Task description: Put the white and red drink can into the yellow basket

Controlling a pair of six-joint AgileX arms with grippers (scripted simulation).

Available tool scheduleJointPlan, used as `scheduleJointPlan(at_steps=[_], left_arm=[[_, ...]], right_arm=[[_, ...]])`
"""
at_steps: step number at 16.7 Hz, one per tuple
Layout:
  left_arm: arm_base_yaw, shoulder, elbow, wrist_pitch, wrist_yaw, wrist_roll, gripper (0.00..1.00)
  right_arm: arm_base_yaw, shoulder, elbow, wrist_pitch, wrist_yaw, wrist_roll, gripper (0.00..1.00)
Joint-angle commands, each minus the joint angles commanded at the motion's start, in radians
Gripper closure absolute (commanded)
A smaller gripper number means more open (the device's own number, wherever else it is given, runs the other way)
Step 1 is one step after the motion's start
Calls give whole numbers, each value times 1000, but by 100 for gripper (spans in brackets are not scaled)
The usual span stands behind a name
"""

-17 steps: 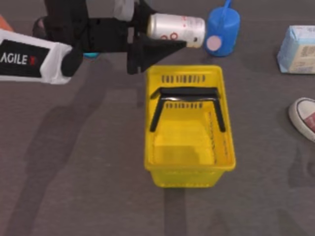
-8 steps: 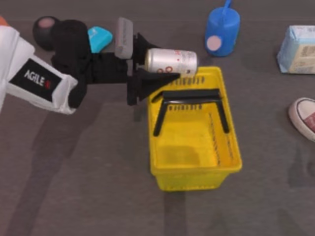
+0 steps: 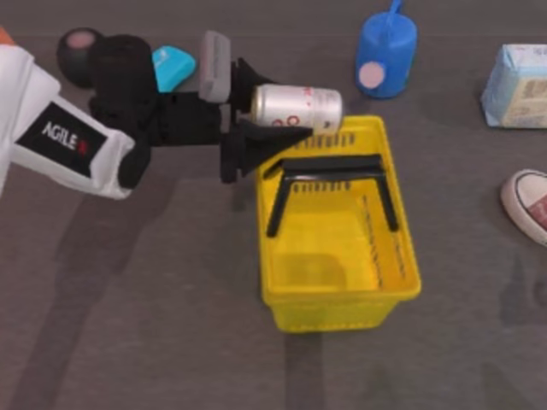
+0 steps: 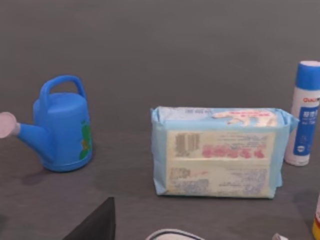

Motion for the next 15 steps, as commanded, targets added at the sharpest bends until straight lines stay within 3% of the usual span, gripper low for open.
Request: scheduleJointPlan(at_steps=[7,15], left_arm=[[0,0,0,0,0,0,2],[0,0,0,0,0,0,0]], right_arm=[[0,0,0,0,0,0,0],[0,0,0,0,0,0,0]])
